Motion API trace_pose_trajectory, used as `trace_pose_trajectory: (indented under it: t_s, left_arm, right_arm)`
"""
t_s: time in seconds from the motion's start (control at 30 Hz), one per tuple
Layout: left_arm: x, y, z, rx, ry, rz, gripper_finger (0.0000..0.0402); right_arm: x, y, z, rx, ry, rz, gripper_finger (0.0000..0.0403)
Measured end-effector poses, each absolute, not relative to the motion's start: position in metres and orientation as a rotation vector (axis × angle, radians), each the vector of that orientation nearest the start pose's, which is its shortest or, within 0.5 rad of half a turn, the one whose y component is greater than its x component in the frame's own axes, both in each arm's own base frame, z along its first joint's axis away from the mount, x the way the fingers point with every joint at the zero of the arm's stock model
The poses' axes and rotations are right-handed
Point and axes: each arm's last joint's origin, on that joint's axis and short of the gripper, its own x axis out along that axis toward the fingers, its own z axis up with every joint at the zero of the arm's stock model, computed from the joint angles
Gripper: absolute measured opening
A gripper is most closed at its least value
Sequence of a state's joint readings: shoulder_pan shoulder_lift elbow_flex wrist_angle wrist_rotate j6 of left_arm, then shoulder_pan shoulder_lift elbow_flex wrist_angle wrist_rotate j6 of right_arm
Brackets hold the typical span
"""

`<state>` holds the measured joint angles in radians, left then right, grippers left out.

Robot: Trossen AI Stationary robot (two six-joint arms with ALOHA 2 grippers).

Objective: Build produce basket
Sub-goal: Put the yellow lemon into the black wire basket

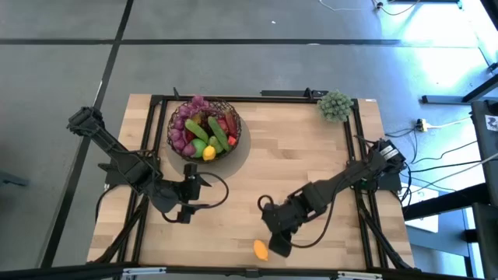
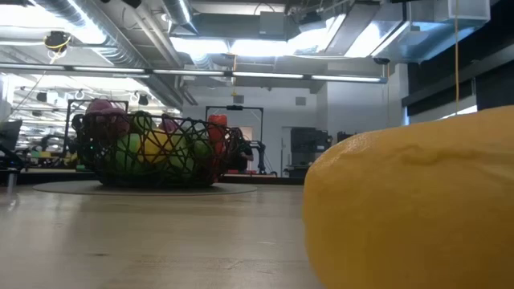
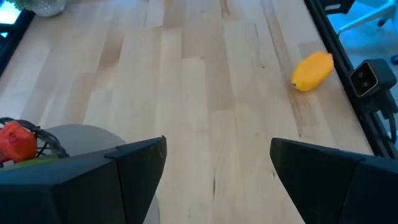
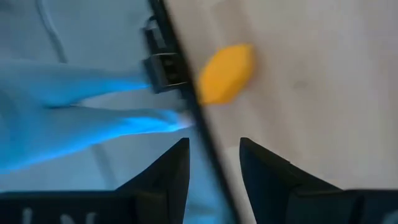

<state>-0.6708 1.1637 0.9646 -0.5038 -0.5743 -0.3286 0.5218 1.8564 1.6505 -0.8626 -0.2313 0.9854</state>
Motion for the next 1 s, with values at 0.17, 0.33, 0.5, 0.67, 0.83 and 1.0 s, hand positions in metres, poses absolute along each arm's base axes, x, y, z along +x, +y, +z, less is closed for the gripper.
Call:
trace_pose_trajectory:
  t_s: [0.17,0.33,0.5,0.67,0.83,1.0]
  left_arm:
    - [0.194,-0.134,0.294,0.118,0.61,0.008,0.028]
    - [0.193,-0.133,0.293,0.149,0.618,0.002,0.0279]
    - [0.193,-0.133,0.293,0.153,0.62,0.001,0.028]
    - [0.193,-0.133,0.293,0.152,0.62,0.001,0.028]
    - [0.193,-0.133,0.293,0.15,0.62,0.002,0.028]
    - [0.193,-0.133,0.293,0.15,0.62,0.002,0.028]
  right_arm:
    - [0.35,0.218,0.271,0.929,1.3,0.055,0.0134]
    - [0.364,0.224,0.264,0.968,1.234,0.098,0.0125]
    - [0.373,0.226,0.245,0.978,1.276,0.102,0.0132]
    - [0.38,0.223,0.229,0.962,1.321,0.096,0.0166]
    - [0.383,0.224,0.219,0.976,1.336,0.049,0.0203]
    - [0.389,0.226,0.198,1.089,1.362,-0.106,0.0221]
